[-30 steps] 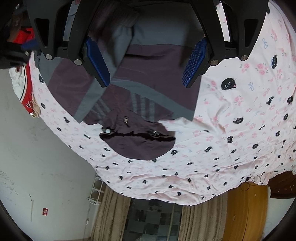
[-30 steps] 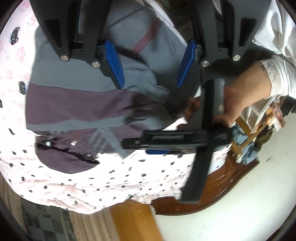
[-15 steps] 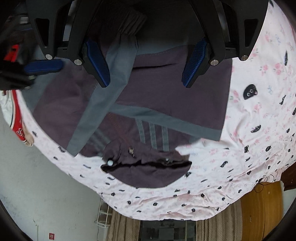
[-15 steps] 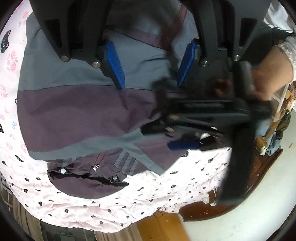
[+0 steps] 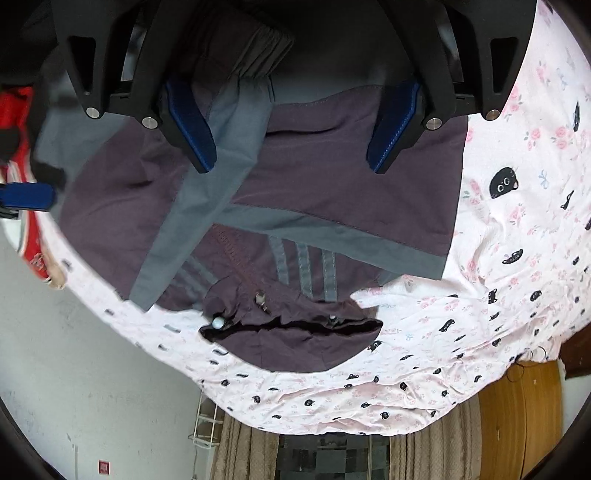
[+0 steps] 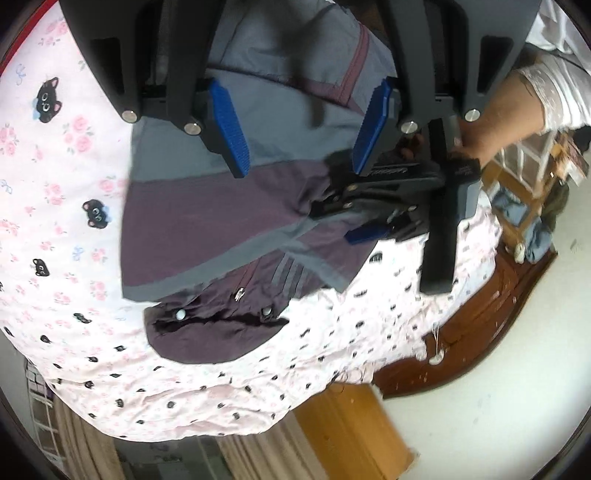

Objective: Fold clothes
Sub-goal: 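Grasp the hood edge with both grippers side by side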

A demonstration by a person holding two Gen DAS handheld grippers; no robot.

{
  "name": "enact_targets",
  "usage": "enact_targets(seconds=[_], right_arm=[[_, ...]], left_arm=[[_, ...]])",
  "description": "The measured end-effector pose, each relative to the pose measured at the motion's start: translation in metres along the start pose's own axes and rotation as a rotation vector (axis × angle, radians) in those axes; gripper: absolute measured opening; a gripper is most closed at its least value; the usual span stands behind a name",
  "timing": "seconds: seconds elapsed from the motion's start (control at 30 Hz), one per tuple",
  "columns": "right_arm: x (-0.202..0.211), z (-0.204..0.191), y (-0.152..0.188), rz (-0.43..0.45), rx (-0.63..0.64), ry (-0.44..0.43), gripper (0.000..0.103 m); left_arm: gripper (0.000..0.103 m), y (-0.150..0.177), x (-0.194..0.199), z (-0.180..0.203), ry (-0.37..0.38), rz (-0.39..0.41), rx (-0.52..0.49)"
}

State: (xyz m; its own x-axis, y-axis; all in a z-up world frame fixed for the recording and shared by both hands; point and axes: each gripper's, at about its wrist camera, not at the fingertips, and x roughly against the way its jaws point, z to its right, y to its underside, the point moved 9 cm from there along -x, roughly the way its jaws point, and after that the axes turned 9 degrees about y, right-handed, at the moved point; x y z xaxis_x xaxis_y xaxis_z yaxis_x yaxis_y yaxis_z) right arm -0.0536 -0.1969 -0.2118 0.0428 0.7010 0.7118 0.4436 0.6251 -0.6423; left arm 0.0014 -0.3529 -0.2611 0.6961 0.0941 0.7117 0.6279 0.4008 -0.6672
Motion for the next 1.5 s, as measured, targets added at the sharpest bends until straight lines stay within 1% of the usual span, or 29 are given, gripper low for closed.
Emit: enact_targets(seconds=[0.1,0.17,0.23,0.37,0.47,0.53,0.6,0.77,1.0,1.1,1.33,1.5], right_arm=[[0.009,0.008,-0.010,0.020,-0.009,0.005,0.060],[0.014,0.015,-0.016,0.027,-0.020,0.005,0.060],[0.018,0.025,-0.025,0.035,-0.029,0.010,0.060],[0.021,0.048,-0.050,0.037,-0.045,0.024,0.060],[0.015,0.068,-0.071,0.015,-0.052,0.037,0.060],[0.008,0.081,-0.085,-0.005,-0.058,0.037,0.060],[-0.002,0.095,-0.096,-0.027,-0.065,0.045,0.060],[-0.025,0.122,-0.110,-0.068,-0.081,0.077,0.060],[-0.053,0.139,-0.121,-0.090,-0.106,0.081,0.060],[-0.064,0.146,-0.125,-0.099,-0.116,0.082,0.060],[-0.104,0.165,-0.146,-0.142,-0.135,0.085,0.060],[-0.136,0.179,-0.171,-0.169,-0.166,0.063,0.060]], left_arm=[[0.082,-0.016,0.025,0.003,0.026,0.052,-0.019],[0.082,-0.029,0.038,0.001,0.018,0.073,-0.044],[0.082,-0.041,0.044,-0.005,0.021,0.076,-0.057],[0.082,-0.064,0.042,-0.029,0.036,0.041,-0.044],[0.082,-0.083,0.032,-0.049,0.087,-0.005,-0.010],[0.082,-0.093,0.025,-0.063,0.099,-0.023,0.013],[0.082,-0.102,0.016,-0.077,0.085,-0.035,0.034],[0.082,-0.108,-0.008,-0.101,0.068,-0.062,0.055],[0.082,-0.103,-0.037,-0.118,0.047,-0.100,0.079],[0.082,-0.105,-0.048,-0.121,0.060,-0.103,0.099],[0.082,-0.130,-0.075,-0.133,0.051,-0.112,0.080],[0.082,-0.155,-0.102,-0.152,0.049,-0.123,0.093]])
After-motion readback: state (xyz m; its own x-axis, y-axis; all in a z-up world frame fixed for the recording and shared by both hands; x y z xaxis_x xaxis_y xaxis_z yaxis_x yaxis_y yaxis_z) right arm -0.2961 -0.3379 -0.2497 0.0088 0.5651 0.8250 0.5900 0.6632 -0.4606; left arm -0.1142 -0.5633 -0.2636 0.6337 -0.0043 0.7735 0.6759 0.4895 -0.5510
